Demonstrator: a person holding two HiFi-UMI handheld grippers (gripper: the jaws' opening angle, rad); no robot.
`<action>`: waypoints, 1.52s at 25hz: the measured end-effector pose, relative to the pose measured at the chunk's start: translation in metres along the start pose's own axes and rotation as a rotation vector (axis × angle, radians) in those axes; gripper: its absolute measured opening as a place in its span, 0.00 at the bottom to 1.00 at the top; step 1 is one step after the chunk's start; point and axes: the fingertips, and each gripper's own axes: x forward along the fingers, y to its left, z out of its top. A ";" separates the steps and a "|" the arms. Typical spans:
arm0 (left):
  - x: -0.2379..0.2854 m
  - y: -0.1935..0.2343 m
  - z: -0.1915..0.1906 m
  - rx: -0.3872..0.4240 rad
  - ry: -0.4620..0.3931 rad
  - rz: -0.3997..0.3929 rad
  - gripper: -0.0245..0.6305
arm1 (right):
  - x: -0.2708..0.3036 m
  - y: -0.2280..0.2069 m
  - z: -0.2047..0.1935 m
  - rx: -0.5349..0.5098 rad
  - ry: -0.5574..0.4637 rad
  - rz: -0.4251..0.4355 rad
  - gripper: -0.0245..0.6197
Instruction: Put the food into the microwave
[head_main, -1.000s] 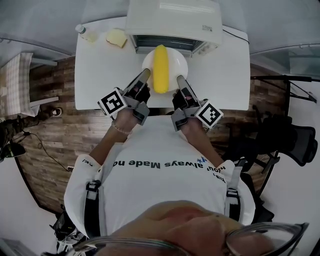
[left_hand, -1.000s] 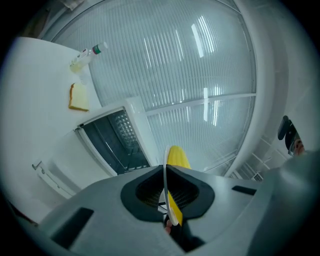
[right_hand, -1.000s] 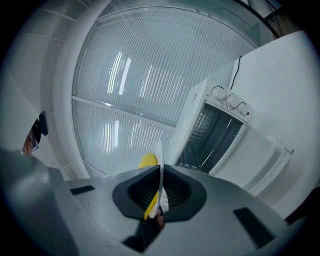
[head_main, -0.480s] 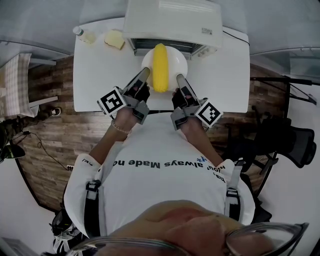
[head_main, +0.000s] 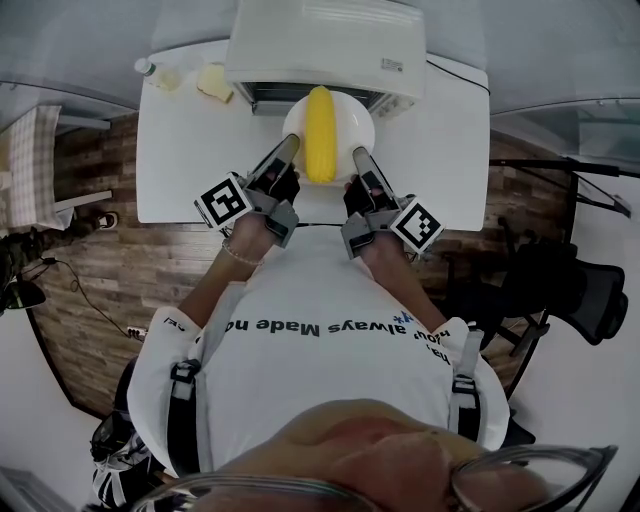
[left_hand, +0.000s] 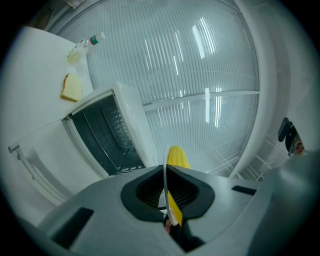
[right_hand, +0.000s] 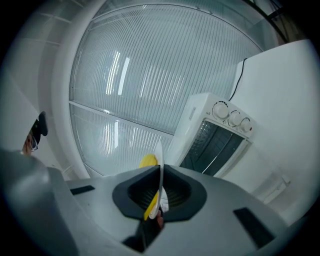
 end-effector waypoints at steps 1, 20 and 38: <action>0.002 -0.001 -0.002 -0.005 -0.001 -0.001 0.07 | -0.001 -0.001 0.003 0.000 0.000 -0.001 0.07; 0.010 0.011 -0.010 -0.001 0.007 0.041 0.07 | -0.001 -0.017 0.008 0.006 0.034 -0.016 0.07; 0.005 0.061 -0.034 -0.014 0.080 0.095 0.07 | -0.006 -0.065 -0.013 -0.018 0.069 -0.056 0.07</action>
